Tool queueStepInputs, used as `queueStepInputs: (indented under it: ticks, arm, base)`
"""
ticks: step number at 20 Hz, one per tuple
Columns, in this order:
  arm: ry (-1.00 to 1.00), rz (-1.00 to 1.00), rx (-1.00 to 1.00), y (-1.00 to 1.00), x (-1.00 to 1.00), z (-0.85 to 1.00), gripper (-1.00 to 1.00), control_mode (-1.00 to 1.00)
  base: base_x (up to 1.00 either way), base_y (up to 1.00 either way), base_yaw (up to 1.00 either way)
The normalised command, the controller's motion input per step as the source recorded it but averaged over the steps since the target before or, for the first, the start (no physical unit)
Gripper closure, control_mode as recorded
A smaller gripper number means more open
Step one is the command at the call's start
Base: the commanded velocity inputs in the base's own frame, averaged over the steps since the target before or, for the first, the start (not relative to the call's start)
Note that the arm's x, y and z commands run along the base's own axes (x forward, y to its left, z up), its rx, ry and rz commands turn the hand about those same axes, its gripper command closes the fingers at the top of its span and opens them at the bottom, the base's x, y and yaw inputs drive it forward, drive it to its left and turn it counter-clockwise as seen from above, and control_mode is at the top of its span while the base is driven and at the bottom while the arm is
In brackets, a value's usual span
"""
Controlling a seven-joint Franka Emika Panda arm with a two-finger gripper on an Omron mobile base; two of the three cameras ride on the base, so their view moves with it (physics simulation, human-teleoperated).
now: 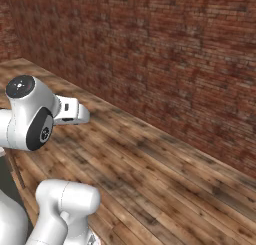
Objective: Gather the avocado and squash from the fridge and place them on a tray on the dining counter. Then gather the chicken drumsticks from the fridge and place them on the other tray.
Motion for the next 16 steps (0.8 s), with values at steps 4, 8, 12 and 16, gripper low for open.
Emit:
queueStepInputs:
  ticks: [4,8,12,16]
  arm:
    - [0.0,0.0,0.0,0.0,0.0,0.0,1.0,1.0]
    - [0.0,0.0,0.0,0.0,0.0,0.0,1.0,1.0]
    - [0.0,0.0,0.0,0.0,0.0,0.0,1.0,1.0]
    - [0.0,0.0,0.0,0.0,0.0,0.0,1.0,1.0]
  base:
    - [1.0,-0.26,0.32]
    - [1.0,-0.19,0.3]
    - [1.0,-0.13,0.29]
    - [1.0,-0.13,0.29]
